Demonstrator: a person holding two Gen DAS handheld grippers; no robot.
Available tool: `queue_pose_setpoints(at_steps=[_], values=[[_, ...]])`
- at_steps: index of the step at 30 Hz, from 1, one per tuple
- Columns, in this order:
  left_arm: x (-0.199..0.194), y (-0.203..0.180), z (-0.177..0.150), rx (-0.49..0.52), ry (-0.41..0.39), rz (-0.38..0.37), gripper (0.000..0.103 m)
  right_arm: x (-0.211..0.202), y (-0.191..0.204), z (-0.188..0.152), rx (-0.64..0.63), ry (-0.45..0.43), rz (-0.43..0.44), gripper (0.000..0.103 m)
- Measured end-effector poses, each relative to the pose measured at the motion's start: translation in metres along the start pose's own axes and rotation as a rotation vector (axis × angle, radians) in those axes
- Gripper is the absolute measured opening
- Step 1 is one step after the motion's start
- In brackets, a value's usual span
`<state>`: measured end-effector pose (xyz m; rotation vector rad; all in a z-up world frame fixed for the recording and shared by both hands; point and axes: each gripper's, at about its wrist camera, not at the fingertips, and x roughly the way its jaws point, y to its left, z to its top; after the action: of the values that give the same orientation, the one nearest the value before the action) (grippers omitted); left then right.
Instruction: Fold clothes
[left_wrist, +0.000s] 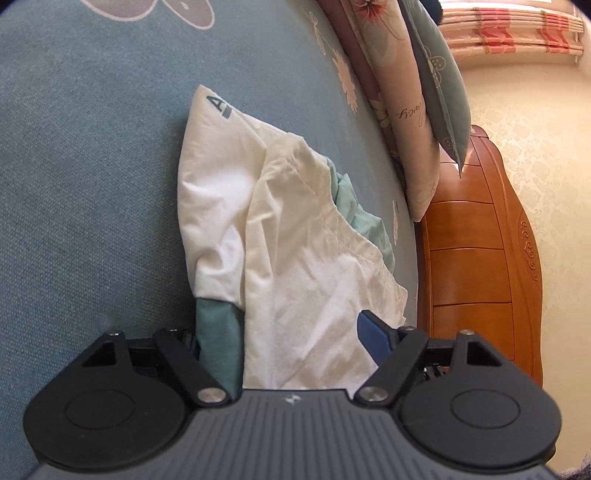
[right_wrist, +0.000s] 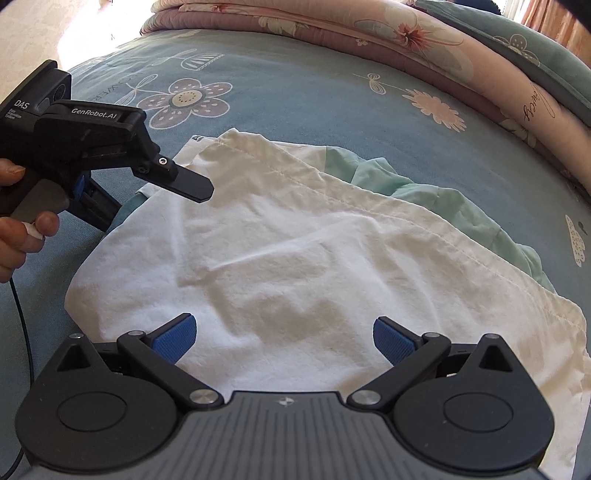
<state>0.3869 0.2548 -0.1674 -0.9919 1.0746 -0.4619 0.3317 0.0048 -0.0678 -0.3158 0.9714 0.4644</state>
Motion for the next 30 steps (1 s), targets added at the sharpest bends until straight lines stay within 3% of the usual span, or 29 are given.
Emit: queue_pose_setpoints(at_steps=[4,10,16,24,30], values=[[0.015,-0.009,0.011,0.056,0.022,0.002,0.078,-0.001,-0.004,0.002,0.028,-0.016,-0.007,0.103],[0.001,-0.005,-0.005,0.064,0.080,0.004,0.077,-0.007,-0.008,-0.001,0.055,-0.016,0.001,0.103],[-0.001,0.003,-0.004,0.008,0.072,0.018,0.057,-0.005,-0.010,-0.006,0.050,-0.004,-0.001,0.103],[-0.002,0.002,0.004,-0.020,0.117,0.082,0.021,-0.017,0.021,0.003,-0.035,-0.054,0.079,0.103],[-0.003,-0.006,0.007,0.004,0.149,0.072,0.020,-0.012,0.068,0.014,-0.086,-0.096,0.121,0.103]])
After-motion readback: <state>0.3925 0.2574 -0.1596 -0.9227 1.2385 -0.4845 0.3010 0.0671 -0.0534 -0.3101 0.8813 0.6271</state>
